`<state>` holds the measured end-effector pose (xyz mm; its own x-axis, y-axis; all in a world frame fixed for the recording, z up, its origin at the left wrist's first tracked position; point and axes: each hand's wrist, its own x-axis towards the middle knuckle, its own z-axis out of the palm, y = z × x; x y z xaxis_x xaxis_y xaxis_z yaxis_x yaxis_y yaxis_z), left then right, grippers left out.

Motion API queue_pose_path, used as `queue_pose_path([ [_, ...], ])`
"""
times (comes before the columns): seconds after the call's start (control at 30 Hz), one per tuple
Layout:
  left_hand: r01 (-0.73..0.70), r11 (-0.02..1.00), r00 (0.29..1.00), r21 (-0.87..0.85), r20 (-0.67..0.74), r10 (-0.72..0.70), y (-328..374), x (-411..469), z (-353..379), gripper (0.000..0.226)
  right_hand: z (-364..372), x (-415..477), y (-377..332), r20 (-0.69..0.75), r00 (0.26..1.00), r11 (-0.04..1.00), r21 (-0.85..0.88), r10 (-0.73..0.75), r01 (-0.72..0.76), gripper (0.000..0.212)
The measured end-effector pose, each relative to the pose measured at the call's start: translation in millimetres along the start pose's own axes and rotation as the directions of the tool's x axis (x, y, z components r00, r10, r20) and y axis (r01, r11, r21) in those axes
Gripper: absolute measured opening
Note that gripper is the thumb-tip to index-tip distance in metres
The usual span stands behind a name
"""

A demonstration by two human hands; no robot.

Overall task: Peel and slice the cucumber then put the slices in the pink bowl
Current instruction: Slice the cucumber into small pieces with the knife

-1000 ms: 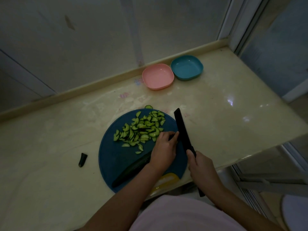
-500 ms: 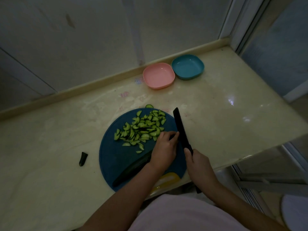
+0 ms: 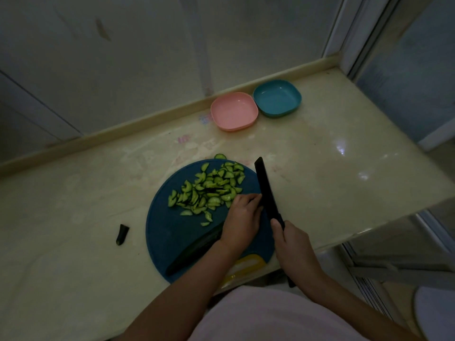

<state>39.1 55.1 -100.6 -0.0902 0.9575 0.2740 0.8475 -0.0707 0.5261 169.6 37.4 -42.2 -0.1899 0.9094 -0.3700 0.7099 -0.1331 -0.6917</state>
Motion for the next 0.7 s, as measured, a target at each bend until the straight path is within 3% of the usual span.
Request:
queue_pose_path([
  [0.27,-0.021,1.000,1.000,0.011,0.012,0.021,-2,-1,2,0.030,4,-1,-2,-0.004,1.000,0.997,-0.070,0.022,-0.022,0.035],
  [0.7,-0.034,0.999,0.999,-0.004,0.018,0.034,-1,-1,-3,0.032,10,8,-3,0.002,1.000,0.999,-0.030,0.031,-0.031,0.038],
])
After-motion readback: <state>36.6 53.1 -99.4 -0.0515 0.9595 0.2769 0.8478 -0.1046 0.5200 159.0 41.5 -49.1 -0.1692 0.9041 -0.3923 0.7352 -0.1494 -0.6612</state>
